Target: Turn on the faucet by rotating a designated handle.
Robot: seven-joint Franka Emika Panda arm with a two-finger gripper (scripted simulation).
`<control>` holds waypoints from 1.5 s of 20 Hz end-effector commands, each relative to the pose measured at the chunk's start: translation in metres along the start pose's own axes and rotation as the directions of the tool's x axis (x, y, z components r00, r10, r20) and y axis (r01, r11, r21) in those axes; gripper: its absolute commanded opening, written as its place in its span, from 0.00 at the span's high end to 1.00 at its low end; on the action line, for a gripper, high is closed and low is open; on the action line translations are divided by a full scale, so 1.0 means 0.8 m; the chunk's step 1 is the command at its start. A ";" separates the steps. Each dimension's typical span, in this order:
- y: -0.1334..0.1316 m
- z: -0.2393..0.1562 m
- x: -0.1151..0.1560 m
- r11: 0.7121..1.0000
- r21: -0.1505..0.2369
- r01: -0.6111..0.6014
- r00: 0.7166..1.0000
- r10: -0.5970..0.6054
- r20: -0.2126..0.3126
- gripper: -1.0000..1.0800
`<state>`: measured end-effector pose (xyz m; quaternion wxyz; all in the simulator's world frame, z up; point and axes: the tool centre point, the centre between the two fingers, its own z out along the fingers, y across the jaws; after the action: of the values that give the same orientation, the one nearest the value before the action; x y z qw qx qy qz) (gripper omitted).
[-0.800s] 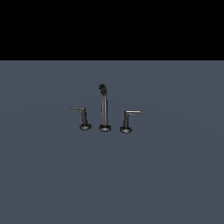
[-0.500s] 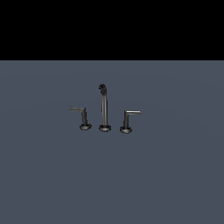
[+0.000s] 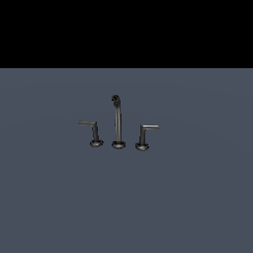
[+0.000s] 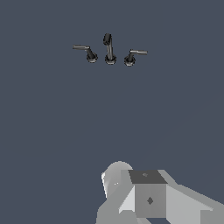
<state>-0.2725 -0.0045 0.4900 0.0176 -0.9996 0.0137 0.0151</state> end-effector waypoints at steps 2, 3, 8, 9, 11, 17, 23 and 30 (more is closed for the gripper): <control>-0.002 0.002 0.007 1.000 0.012 -0.012 1.000 0.012 0.003 1.00; -0.003 0.003 0.010 1.000 0.017 -0.019 1.000 0.019 0.005 1.00; -0.012 0.009 0.032 0.996 0.054 -0.065 0.998 0.064 0.019 1.00; -0.014 0.011 0.038 0.995 0.063 -0.077 0.997 0.076 0.023 1.00; -0.019 0.015 0.052 0.991 0.083 -0.107 0.994 0.104 0.034 1.00; -0.039 0.037 0.103 0.963 0.141 -0.231 0.972 0.221 0.086 1.00; -0.062 0.070 0.159 0.907 0.172 -0.383 0.920 0.359 0.155 1.00; -0.090 0.120 0.221 0.811 0.160 -0.562 0.820 0.523 0.231 1.00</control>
<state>-0.1072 0.0611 0.4005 0.1234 -0.9474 0.2780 0.1000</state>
